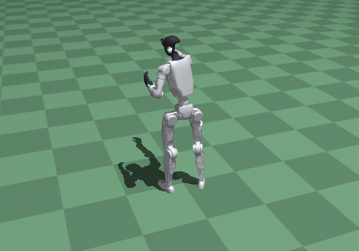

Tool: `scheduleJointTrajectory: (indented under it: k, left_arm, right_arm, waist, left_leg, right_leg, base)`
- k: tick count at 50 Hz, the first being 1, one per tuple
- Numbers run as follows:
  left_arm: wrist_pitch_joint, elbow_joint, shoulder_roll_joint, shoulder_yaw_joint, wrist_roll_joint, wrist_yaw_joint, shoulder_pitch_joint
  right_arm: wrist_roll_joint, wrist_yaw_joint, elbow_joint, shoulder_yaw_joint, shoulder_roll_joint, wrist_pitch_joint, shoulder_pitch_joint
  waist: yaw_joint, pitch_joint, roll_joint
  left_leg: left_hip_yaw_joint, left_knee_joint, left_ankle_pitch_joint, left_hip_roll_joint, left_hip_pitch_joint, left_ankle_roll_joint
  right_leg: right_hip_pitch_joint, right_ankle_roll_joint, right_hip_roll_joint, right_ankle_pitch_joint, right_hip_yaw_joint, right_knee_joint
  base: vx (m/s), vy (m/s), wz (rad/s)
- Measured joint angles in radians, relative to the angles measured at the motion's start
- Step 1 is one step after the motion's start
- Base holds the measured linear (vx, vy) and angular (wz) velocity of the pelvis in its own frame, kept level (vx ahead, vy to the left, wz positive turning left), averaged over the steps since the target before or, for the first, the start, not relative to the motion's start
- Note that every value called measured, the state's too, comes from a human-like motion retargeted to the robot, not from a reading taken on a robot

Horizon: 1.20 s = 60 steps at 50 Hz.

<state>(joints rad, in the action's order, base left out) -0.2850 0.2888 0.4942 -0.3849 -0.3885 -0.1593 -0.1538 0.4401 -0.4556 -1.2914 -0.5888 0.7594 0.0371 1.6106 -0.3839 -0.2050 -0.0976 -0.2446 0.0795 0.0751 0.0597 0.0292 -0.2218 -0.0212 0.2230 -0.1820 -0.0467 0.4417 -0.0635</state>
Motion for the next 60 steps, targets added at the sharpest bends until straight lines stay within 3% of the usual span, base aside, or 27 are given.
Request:
scheduleJointTrajectory:
  k: [5, 19, 39, 44, 51, 55, 60]
  left_arm:
    - [0.009, 0.008, -0.007, -0.021, 0.006, 0.008, 0.001]
    - [-0.007, 0.024, -0.017, -0.019, 0.05, -0.019, -0.007]
    - [-0.015, 0.017, -0.015, -0.017, 0.063, -0.017, -0.03]
    - [-0.023, 0.008, -0.03, -0.003, 0.062, -0.009, -0.027]
    - [-0.03, -0.02, -0.034, 0.027, 0.055, -0.016, -0.028]
    - [-0.035, -0.046, -0.025, 0.039, 0.063, -0.037, -0.042]
    - [-0.026, -0.102, -0.002, 0.043, 0.062, -0.05, -0.084]
  right_arm:
    - [0.069, 0.004, -0.179, 0.013, 0.093, 0.024, 0.067]
    - [0.054, 0.0, -0.231, 0.047, 0.362, 0.023, 0.013]
    - [0.015, 0.022, -0.189, 0.057, 0.363, -0.002, -0.033]
    - [-0.034, 0.004, 0.021, 0.116, 0.316, -0.059, -0.152]
    - [-0.116, -0.043, 0.626, 0.366, 0.165, -0.162, -0.616]
    - [-0.176, -0.009, 0.929, 0.419, 0.054, -0.199, -0.885]
    - [-0.189, 0.073, 1.12, 0.393, -0.093, -0.213, -1.121]
  waist:
    - [-0.029, -0.013, 0.016]
    - [-0.022, -0.044, 0.067]
    - [0.032, -0.013, 0.084]
    - [0.057, -0.005, 0.089]
    - [0.103, 0.017, 0.073]
    - [0.123, 0.034, 0.061]
    - [0.15, 0.056, 0.054]
  left_leg:
    - [0.023, 0.004, -0.011, -0.003, 0.013, -0.008]
    - [0.065, 0.008, -0.037, -0.012, 0.042, -0.03]
    - [0.028, 0.008, -0.034, -0.006, 0.03, -0.035]
    - [0.028, 0.008, -0.029, -0.007, 0.019, -0.027]
    - [0.041, 0.007, -0.019, -0.012, 0.001, -0.008]
    - [0.048, 0.007, -0.013, -0.015, -0.007, 0.001]
    - [0.053, 0.006, -0.008, -0.017, -0.015, 0.009]
  right_leg:
    - [0.0, -0.009, -0.002, 0.0, 0.024, 0.001]
    - [-0.001, -0.009, -0.009, 0.003, 0.07, 0.005]
    - [-0.012, -0.004, -0.005, 0.007, 0.035, 0.004]
    - [-0.002, 0.0, -0.006, 0.001, 0.034, 0.001]
    - [0.018, 0.004, -0.012, -0.013, 0.044, -0.008]
    - [0.027, 0.006, -0.016, -0.021, 0.051, -0.012]
    - [0.038, 0.006, -0.018, -0.028, 0.056, -0.014]
  base:
    - [0.01, 0.0, 0.25]
    - [0.0, 0.0, 0.13]
    - [0.0, 0.0, 0.0]
    - [0.0, 0.0, 0.0]
    - [0.0, 0.0, 0.0]
    - [0.0, 0.0, 0.0]
    - [0.0, 0.0, 0.0]
